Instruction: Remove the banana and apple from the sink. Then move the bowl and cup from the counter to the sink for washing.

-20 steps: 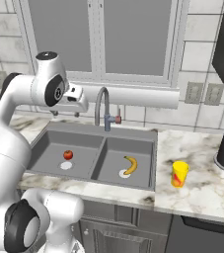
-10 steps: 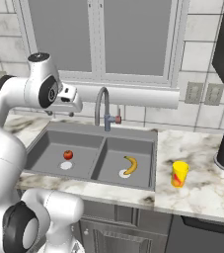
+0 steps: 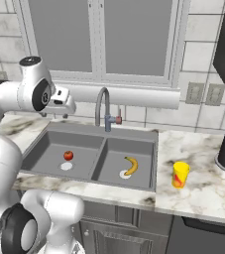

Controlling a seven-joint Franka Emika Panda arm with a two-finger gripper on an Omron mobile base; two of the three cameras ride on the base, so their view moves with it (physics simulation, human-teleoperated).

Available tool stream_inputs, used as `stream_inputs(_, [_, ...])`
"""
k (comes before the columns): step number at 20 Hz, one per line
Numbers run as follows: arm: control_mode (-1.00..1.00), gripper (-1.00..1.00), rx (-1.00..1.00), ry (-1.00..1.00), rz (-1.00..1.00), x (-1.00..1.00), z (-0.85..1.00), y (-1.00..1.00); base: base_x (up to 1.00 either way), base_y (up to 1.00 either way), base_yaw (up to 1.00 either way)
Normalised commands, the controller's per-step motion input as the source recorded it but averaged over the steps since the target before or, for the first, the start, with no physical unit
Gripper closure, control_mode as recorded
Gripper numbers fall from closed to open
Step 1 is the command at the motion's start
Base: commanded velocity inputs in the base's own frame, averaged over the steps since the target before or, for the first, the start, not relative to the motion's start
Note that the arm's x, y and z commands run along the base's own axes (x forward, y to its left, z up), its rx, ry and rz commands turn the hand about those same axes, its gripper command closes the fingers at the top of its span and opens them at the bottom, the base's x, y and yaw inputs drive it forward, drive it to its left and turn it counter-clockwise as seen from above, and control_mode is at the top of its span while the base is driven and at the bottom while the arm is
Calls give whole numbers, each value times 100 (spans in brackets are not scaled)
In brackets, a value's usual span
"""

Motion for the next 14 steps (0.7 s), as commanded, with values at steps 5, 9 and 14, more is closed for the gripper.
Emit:
stream_inputs(5, [-100,-100,0,-1,0,0,-12,24,0,0,0])
stream_inputs(9, [-100,-100,0,-1,0,0,-16,19,0,0,0])
stream_inputs(14, [-100,-100,0,-5,0,0,-17,17,0,0,0])
